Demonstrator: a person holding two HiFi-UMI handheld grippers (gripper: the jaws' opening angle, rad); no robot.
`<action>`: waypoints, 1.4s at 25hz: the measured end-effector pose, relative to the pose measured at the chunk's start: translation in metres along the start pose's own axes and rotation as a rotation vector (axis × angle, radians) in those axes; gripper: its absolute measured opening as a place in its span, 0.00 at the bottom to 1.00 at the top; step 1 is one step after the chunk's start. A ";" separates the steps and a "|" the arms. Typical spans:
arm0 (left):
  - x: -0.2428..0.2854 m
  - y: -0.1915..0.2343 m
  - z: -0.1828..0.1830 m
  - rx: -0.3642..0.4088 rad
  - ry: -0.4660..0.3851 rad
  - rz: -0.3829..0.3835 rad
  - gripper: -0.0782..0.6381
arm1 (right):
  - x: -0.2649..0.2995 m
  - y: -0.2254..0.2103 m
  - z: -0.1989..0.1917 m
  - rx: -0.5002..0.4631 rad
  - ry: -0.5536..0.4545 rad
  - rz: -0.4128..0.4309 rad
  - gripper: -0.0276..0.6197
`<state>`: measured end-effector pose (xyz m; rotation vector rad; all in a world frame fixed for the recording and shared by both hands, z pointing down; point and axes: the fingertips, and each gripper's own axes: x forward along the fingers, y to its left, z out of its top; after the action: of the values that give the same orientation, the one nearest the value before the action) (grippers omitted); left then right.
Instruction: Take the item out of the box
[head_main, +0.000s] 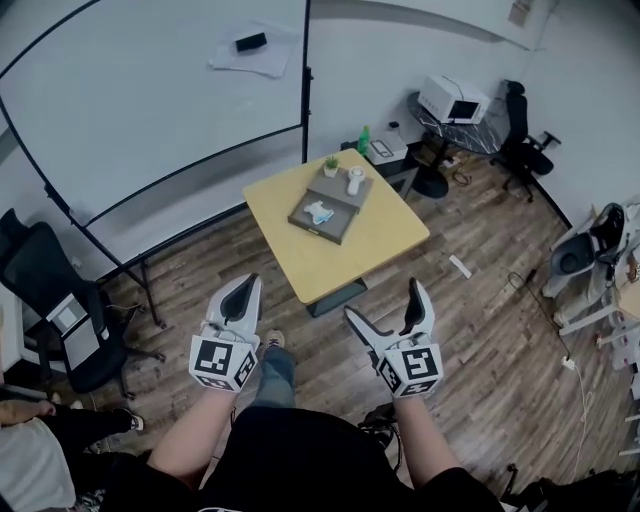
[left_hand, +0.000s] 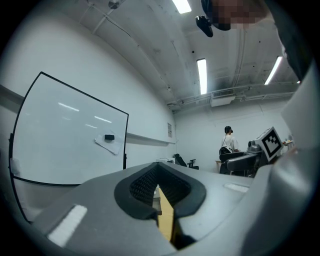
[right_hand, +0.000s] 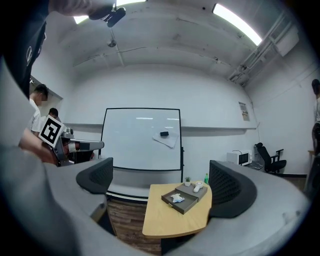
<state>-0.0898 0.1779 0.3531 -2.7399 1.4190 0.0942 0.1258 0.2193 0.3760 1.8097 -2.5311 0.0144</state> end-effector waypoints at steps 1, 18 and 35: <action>0.010 0.005 -0.003 0.002 0.002 -0.002 0.11 | 0.008 -0.005 -0.001 0.000 0.001 -0.003 0.96; 0.245 0.144 -0.032 -0.032 -0.004 -0.122 0.11 | 0.236 -0.090 0.009 -0.047 0.092 -0.122 0.96; 0.380 0.223 -0.076 -0.101 0.041 -0.217 0.11 | 0.385 -0.127 -0.017 -0.078 0.240 -0.132 0.96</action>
<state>-0.0507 -0.2656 0.3939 -2.9746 1.1460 0.1028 0.1219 -0.1855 0.4033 1.8196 -2.2171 0.1204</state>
